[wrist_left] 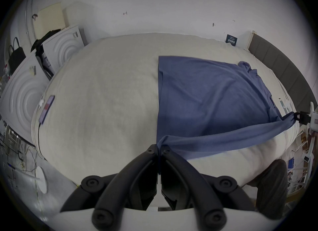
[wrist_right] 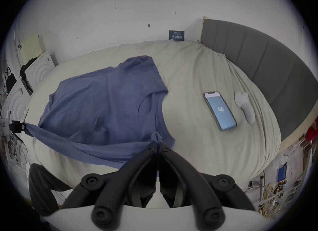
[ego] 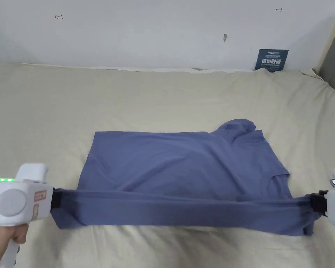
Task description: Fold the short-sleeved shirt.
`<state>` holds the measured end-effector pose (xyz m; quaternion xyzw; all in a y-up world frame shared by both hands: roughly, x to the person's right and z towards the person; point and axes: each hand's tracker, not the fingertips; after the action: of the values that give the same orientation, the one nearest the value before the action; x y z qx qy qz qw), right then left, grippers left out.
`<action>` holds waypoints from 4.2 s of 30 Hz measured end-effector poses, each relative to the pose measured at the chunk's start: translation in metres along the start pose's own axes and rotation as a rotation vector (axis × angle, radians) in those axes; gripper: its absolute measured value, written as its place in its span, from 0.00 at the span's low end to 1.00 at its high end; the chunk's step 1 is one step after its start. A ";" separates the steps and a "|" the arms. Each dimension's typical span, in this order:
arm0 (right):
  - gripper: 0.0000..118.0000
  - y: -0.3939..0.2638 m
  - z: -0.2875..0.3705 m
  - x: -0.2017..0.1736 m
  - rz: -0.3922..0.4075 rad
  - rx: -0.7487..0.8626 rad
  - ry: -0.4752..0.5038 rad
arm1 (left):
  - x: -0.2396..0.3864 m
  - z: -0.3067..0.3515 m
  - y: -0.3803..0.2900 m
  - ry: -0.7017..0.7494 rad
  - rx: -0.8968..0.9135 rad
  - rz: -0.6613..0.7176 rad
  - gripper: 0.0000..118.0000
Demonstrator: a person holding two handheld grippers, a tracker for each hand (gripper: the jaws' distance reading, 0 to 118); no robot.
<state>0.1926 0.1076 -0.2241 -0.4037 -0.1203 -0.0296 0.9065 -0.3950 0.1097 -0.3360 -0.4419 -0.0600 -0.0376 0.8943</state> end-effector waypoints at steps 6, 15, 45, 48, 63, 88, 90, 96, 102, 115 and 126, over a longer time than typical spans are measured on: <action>0.03 0.058 -0.061 -0.015 0.030 -0.025 -0.054 | 0.009 -0.053 0.058 0.018 -0.007 0.009 0.00; 0.97 0.065 -0.107 -0.025 -0.050 -0.083 -0.067 | 0.009 -0.110 0.079 0.091 -0.011 0.087 0.88; 1.00 -0.020 -0.053 -0.011 -0.078 -0.123 0.017 | -0.005 -0.097 0.004 -0.053 -0.145 0.042 0.05; 0.99 -0.019 -0.076 -0.003 -0.096 -0.178 0.037 | 0.003 -0.089 0.003 -0.051 -0.139 0.039 0.05; 0.09 -0.008 -0.065 -0.016 -0.035 -0.181 0.046 | -0.001 -0.078 0.019 -0.029 -0.146 -0.020 0.05; 0.97 -0.063 0.012 0.013 -0.094 -0.159 0.067 | -0.031 0.002 -0.051 -0.003 -0.137 0.018 0.92; 0.84 -0.042 0.007 0.011 -0.104 -0.128 0.093 | -0.028 -0.009 -0.022 0.011 -0.089 0.018 0.81; 0.00 0.029 -0.021 -0.036 -0.030 -0.101 0.055 | -0.012 -0.077 0.080 -0.004 -0.043 0.033 0.00; 0.00 0.060 -0.092 -0.026 -0.016 -0.117 0.058 | -0.005 -0.173 0.133 0.058 -0.018 0.100 0.96; 0.99 0.128 -0.171 -0.010 -0.041 -0.007 0.028 | 0.029 -0.191 0.122 -0.101 -0.187 0.007 0.00; 0.85 0.110 -0.230 -0.021 0.134 -0.285 -0.048 | 0.017 -0.195 0.134 0.013 -0.107 -0.038 0.00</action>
<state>0.2331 0.0109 -0.4568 -0.5360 -0.1094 0.0240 0.8367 -0.3476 0.0358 -0.5560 -0.4878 -0.0603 -0.0606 0.8688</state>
